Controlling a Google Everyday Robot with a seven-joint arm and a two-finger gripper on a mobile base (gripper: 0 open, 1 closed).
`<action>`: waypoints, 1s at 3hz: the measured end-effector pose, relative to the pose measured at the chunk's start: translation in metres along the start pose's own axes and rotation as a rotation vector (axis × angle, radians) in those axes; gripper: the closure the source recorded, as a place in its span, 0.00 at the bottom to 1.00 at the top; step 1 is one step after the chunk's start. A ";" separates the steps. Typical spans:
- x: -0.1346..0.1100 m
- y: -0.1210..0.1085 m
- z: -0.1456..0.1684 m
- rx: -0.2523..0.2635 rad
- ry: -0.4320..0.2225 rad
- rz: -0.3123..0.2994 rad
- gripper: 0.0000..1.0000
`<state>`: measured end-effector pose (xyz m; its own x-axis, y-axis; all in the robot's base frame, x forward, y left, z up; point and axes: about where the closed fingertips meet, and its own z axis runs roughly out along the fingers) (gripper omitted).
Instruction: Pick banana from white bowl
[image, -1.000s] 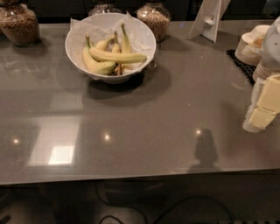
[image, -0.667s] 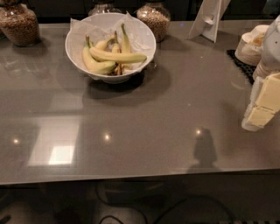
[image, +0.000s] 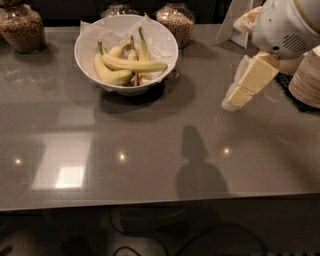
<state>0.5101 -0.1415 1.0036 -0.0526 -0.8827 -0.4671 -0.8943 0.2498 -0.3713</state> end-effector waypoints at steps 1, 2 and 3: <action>-0.055 -0.037 0.027 0.040 -0.148 -0.035 0.00; -0.116 -0.074 0.062 0.046 -0.287 -0.071 0.00; -0.116 -0.074 0.062 0.046 -0.287 -0.071 0.00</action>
Offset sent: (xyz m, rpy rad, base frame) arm 0.1548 0.1668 0.0454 0.3403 -0.1944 0.2222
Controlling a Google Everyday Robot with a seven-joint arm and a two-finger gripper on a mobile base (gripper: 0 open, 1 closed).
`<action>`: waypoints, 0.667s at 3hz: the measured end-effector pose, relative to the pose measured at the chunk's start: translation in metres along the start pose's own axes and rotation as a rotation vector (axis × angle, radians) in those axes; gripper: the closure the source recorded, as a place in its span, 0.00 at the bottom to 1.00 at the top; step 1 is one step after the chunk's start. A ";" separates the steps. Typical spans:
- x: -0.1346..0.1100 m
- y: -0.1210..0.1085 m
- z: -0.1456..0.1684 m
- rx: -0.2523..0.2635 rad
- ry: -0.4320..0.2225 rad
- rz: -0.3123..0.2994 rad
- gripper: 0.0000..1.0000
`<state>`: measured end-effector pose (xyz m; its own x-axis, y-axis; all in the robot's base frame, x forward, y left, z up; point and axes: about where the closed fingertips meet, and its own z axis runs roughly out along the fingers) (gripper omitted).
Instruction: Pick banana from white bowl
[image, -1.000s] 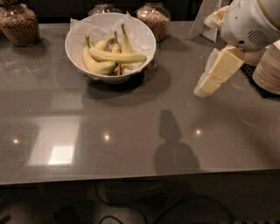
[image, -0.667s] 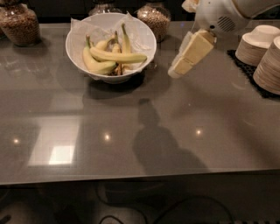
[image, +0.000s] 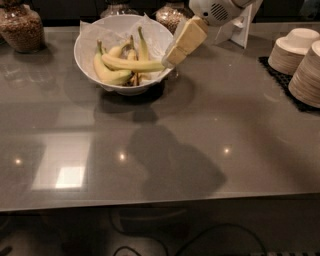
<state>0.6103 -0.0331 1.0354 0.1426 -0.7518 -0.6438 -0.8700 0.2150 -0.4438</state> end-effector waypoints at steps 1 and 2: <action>0.008 -0.013 0.025 -0.008 -0.018 -0.006 0.00; 0.017 -0.034 0.062 -0.017 -0.041 -0.011 0.00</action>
Offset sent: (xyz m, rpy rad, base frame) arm 0.1137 0.0311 -0.0580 0.0539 -0.0056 0.0542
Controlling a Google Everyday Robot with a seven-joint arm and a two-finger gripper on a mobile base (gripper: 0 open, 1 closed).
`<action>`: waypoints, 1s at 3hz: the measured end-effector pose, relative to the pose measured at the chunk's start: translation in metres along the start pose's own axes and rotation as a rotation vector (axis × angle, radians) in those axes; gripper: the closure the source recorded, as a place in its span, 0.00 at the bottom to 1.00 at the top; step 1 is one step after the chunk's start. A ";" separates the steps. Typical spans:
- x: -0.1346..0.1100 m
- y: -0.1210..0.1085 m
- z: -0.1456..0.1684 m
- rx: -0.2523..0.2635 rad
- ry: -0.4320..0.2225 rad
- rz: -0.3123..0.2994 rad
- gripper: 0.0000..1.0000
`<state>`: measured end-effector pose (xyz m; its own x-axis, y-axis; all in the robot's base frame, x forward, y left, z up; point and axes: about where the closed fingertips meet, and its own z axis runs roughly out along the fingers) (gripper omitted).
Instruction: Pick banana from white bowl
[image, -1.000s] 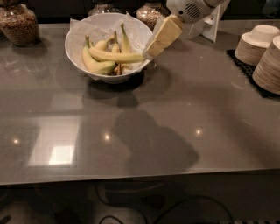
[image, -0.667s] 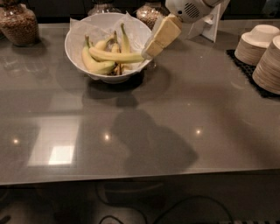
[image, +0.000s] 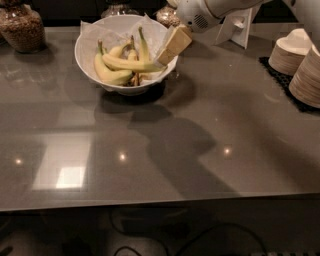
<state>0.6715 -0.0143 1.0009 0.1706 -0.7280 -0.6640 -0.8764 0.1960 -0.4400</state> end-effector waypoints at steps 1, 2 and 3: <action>0.007 -0.015 0.037 -0.017 -0.023 0.004 0.17; 0.014 -0.017 0.066 -0.050 -0.045 0.017 0.39; 0.019 -0.007 0.087 -0.102 -0.056 0.026 0.43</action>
Offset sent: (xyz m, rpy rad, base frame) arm 0.0641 0.0445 -0.0669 0.0690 0.0805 0.0704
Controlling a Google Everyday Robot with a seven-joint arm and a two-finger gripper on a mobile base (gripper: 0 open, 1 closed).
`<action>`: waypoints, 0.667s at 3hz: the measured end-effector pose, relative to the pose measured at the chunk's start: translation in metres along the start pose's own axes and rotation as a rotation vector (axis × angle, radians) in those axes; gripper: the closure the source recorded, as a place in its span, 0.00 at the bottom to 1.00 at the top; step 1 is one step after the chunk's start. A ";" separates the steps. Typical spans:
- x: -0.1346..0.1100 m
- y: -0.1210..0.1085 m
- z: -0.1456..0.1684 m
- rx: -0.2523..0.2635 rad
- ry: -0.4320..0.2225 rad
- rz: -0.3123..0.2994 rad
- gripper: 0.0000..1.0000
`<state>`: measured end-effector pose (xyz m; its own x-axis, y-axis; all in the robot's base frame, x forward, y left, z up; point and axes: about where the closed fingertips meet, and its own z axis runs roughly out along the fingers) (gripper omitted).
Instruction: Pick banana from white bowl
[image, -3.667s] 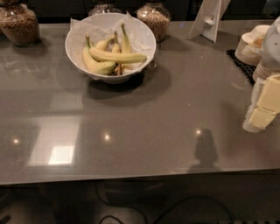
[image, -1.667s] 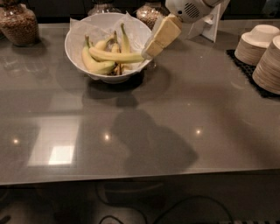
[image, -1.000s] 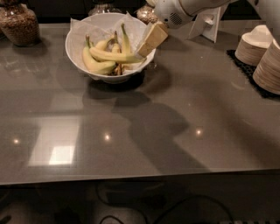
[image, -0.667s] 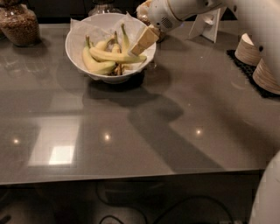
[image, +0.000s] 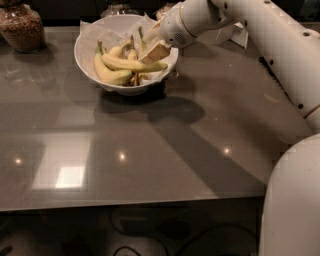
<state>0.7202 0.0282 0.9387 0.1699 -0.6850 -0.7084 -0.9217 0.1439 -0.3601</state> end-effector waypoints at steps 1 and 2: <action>0.008 0.013 0.011 -0.066 0.020 -0.005 0.41; 0.016 0.024 0.009 -0.124 0.054 -0.020 0.40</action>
Offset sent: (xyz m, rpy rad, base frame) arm -0.0277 -0.0148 -0.0288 -0.1378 0.1161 0.1210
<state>0.7042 0.0273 0.9136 0.1728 -0.7249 -0.6669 -0.9550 0.0425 -0.2936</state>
